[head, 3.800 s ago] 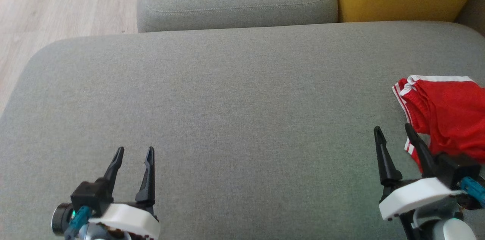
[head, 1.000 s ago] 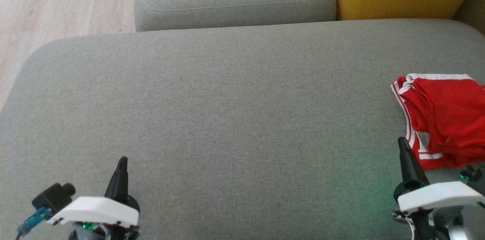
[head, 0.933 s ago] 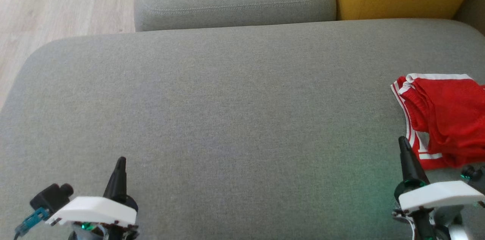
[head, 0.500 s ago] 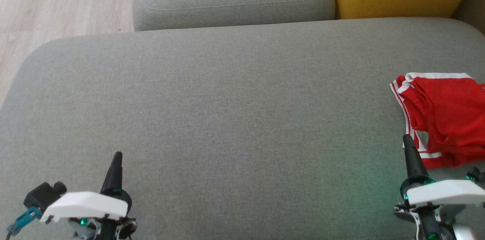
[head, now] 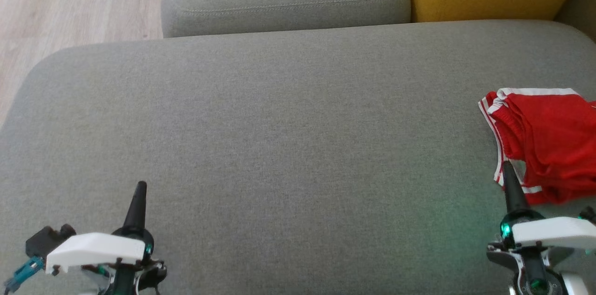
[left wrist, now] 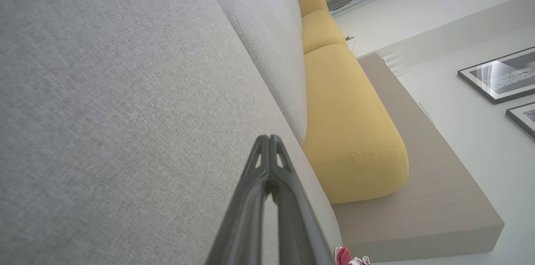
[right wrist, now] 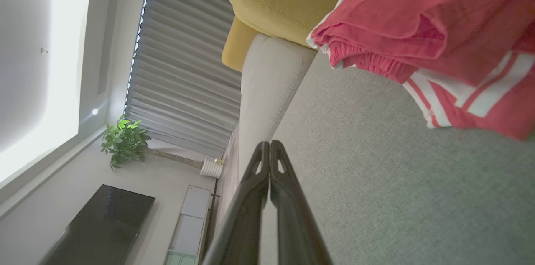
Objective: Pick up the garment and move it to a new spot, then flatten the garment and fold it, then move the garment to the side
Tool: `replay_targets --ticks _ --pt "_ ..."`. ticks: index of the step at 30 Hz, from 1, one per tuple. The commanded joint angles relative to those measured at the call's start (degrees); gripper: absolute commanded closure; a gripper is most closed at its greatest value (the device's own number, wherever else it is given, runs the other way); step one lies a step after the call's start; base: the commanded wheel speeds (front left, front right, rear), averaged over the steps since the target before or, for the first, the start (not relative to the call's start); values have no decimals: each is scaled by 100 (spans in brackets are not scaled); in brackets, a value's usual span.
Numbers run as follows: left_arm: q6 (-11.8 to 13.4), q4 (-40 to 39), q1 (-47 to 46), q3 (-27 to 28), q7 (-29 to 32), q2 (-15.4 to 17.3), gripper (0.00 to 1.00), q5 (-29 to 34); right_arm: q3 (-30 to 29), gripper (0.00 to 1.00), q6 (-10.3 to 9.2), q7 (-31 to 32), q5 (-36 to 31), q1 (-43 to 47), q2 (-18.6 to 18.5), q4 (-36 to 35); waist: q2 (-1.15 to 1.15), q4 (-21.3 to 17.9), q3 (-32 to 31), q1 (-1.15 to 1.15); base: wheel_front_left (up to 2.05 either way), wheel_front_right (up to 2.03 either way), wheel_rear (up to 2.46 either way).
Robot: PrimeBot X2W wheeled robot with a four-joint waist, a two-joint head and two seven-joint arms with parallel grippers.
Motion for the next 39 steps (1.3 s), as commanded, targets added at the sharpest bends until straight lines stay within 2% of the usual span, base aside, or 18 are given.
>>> replay_targets --ticks 1,39 --pt "-70 -138 -348 216 53 29 100 -160 54 100 -4 -10 194 -347 -101 -162 0 -2 2 0 0 0 0" --pt "-436 38 -669 862 643 -200 100 -2377 -122 100 -5 38 2624 -694 -96 288 0 -59 41 0 0 0 0"
